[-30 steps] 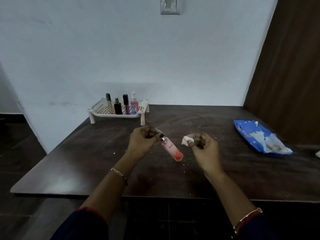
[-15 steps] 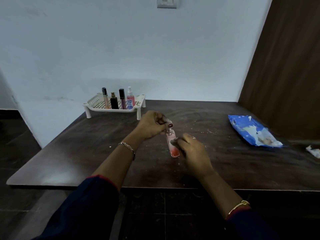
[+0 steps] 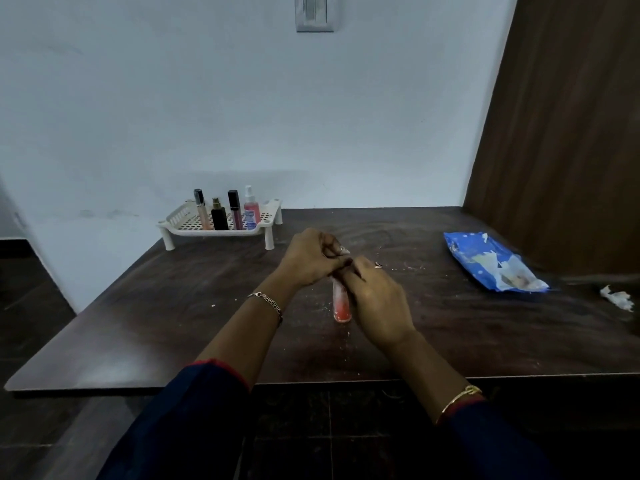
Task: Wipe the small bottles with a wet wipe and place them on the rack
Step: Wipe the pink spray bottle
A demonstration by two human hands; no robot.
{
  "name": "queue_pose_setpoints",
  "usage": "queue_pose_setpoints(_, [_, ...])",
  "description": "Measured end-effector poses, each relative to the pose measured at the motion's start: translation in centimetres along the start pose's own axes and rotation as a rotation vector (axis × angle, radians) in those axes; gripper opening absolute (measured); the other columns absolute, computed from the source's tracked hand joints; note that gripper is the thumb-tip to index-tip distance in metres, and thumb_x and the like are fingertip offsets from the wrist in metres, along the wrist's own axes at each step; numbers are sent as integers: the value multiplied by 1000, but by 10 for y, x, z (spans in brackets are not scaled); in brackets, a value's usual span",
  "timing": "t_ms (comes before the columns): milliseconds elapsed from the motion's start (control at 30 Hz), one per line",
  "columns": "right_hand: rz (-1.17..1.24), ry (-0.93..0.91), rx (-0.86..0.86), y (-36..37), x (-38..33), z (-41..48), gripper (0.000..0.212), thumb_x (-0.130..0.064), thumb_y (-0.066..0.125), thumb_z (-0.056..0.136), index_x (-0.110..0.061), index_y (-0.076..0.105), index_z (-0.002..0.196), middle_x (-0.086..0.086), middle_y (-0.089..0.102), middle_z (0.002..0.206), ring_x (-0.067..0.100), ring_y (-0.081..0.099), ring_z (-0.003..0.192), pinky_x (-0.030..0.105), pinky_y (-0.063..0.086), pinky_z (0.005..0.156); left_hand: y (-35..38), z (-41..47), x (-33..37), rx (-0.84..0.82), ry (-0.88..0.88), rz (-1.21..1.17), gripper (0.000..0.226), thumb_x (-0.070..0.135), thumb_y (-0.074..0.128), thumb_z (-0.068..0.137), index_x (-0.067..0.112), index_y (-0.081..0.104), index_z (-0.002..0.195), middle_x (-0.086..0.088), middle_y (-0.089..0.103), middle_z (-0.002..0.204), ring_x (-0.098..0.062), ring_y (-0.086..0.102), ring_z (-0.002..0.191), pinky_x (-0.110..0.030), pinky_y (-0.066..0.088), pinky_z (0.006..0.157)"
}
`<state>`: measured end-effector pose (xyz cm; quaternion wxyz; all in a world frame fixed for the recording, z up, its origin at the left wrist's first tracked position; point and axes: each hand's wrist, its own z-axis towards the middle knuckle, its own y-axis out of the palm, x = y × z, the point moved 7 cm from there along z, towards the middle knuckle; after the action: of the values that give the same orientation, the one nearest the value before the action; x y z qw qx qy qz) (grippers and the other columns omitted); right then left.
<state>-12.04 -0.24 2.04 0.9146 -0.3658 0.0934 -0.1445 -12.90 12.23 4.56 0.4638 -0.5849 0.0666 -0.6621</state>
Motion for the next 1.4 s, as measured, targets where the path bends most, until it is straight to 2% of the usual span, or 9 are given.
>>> queue_pose_setpoints(167, [46,56,-154,22,5,-10,14,-26,51,92,-23,54,106,-6,55,91,10,51,73,34,46,56,1,4,-2,17,-16,-48,13,13,77,75,4,73,83,-6,74,85,-5,67,71,-6,50,64])
queue_pose_setpoints(333, [6,-81,-246,29,0,-26,19,-10,64,80,-6,66,99,11,61,95,31,60,75,39,52,51,2,8,-7,-11,-37,-113,19,12,78,74,-2,70,84,-8,74,89,-10,69,75,-24,57,74])
queue_pose_setpoints(533, [-22,-35,-105,16,2,-4,29,-14,66,83,-14,62,112,8,61,103,26,62,77,35,52,52,3,8,-7,0,-19,-87,15,14,77,75,3,72,84,-3,74,85,2,66,69,-7,51,64])
queue_pose_setpoints(633, [-28,-33,-65,15,0,2,35,-10,65,83,-12,60,117,8,62,112,30,63,82,40,54,54,1,7,-4,16,-6,-50,15,17,75,77,6,74,87,-4,74,88,-8,69,83,-20,54,78])
queue_pose_setpoints(833, [180,9,39,6,12,-4,28,-13,47,87,-6,66,107,8,65,108,22,63,93,34,54,75,1,1,-8,19,-12,-120,18,12,76,76,1,72,90,-10,74,89,-17,70,84,-29,57,81])
queue_pose_setpoints(967, [344,221,105,15,33,-5,15,1,60,85,-11,66,92,3,67,92,7,59,81,20,49,75,-3,-2,-14,17,-39,-173,18,8,75,76,0,71,92,-12,73,89,-22,70,84,-36,57,83])
queue_pose_setpoints(1133, [647,678,135,39,49,-14,11,-1,64,83,-11,66,86,0,67,82,16,63,77,40,54,73,-4,-7,-20,18,-47,-228,20,6,75,75,-3,70,92,-10,72,87,-9,65,75,-28,56,80])
queue_pose_setpoints(1300, [341,374,240,18,15,-16,13,0,56,82,-5,66,86,2,54,80,12,50,68,21,38,57,-2,-8,-19,39,-59,-262,17,4,75,75,-2,69,90,-6,71,86,-10,66,78,-23,55,79])
queue_pose_setpoints(1400, [201,170,153,10,0,-12,30,-21,48,89,-9,67,109,3,54,83,14,50,69,28,41,51,-1,-7,-17,27,-45,-245,16,6,74,76,0,70,91,-7,73,90,-13,69,83,-21,55,79])
